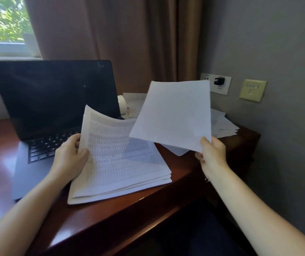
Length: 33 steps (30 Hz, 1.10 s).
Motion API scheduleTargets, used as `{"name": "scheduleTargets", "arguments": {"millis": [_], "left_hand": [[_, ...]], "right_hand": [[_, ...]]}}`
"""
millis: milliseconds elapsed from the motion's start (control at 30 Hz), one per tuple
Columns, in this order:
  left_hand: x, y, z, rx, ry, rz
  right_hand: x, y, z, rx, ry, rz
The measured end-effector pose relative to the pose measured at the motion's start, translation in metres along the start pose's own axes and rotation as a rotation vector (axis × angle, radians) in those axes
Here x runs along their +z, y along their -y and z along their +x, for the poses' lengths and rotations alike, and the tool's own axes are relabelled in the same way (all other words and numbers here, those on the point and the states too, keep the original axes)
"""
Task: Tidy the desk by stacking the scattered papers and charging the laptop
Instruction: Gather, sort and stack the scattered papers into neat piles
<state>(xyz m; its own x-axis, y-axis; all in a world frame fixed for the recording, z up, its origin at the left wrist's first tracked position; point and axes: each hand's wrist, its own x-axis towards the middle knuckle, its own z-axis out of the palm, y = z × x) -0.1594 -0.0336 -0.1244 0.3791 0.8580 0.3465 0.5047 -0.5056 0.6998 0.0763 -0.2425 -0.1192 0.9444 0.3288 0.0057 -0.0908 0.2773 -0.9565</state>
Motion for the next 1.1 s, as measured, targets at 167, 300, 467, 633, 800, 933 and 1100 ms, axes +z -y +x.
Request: {"name": "scheduleTargets", "arguments": {"millis": [167,300,467,633,800,933,1100], "left_hand": [[0.001,0.002,0.003,-0.043,0.042,-0.054],[-0.003,-0.002,0.004,-0.155,0.095,-0.213],[0.001,0.002,0.006,-0.097,0.186,-0.022],[0.009,0.002,0.002,0.008,0.164,0.01],[0.013,-0.002,-0.001,0.06,0.129,-0.042],[0.015,-0.001,0.0,0.037,0.134,-0.021],[0.017,0.002,0.002,0.043,0.121,0.008]], "right_hand": [[0.03,-0.012,-0.018,0.063,0.293,-0.188],[0.044,-0.024,-0.027,-0.094,0.537,-0.451],[0.05,-0.014,-0.027,-0.198,0.777,-0.935],[0.058,0.001,0.01,-0.332,0.532,-1.224],[0.063,-0.008,0.074,-0.46,0.366,-1.484],[0.066,-0.013,0.104,-0.466,0.272,-1.675],[0.058,-0.033,0.12,-0.359,0.179,-1.649]]}}
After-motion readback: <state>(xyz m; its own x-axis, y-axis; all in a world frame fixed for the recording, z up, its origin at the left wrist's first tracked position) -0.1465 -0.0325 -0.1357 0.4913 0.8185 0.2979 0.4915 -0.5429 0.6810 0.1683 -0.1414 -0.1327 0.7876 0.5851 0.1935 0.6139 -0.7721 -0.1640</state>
